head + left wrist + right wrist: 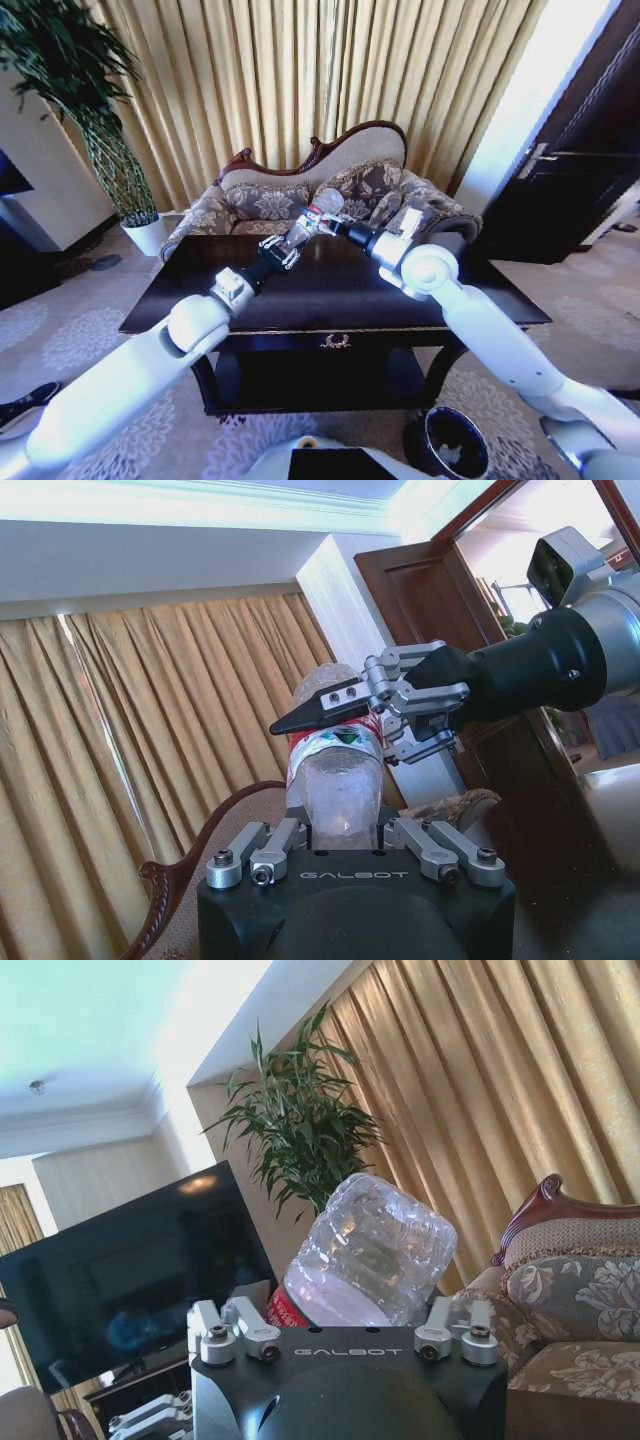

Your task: Move to the front of the table and place the trash on the table into the trash bin.

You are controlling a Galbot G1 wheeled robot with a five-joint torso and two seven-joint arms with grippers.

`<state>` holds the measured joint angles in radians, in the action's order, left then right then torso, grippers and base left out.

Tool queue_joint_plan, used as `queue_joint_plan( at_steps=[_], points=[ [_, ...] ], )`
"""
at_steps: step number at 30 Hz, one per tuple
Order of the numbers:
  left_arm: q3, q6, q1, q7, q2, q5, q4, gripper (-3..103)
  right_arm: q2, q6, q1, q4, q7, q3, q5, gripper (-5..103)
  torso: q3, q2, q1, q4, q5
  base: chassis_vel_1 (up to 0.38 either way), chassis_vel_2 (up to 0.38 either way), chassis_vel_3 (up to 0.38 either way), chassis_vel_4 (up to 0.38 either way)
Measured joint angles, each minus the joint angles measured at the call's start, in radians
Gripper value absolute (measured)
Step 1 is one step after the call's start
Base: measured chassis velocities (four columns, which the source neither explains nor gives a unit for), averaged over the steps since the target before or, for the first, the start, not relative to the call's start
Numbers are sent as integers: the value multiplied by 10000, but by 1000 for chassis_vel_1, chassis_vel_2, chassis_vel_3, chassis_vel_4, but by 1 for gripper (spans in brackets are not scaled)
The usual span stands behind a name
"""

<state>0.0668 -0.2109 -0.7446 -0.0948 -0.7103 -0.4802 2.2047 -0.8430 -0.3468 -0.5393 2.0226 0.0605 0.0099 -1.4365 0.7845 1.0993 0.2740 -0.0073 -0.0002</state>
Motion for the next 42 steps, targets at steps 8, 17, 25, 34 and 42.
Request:
queue_joint_plan(
  at_steps=[8, 17, 25, 34, 42],
  points=[
    [-58, 3, -271, -2, 6, 18, 45, 28, 94, -5, -105, 117, -15, 112, 16, 53, -1, 0, -1, 0, -1, 0, 0, 0, 0],
    [-81, -116, -275, 52, 31, 38, 107, 34, 187, 5, -277, 210, -31, 270, 89, 41, 0, 0, 0, 0, 0, 0, 0, 0, 0],
    [-75, -185, -364, 99, 26, 4, 118, 67, 260, 58, -450, 264, -8, 433, 140, 27, 0, 0, 0, 0, 0, 0, 0, 0, 0],
    [-600, -295, -621, -178, 65, -656, 282, 97, 448, 145, -1105, 59, 9, 1008, 1854, 25, -1, 0, 0, 1, 1, 0, 0, 0, 0],
    [-1916, -721, -1310, -1241, 45, -1910, 137, 100, 789, 520, -2889, -15, 162, 2434, 5154, 25, 0, 0, 0, -2, 1, 0, 0, 0, 0]
  ],
)
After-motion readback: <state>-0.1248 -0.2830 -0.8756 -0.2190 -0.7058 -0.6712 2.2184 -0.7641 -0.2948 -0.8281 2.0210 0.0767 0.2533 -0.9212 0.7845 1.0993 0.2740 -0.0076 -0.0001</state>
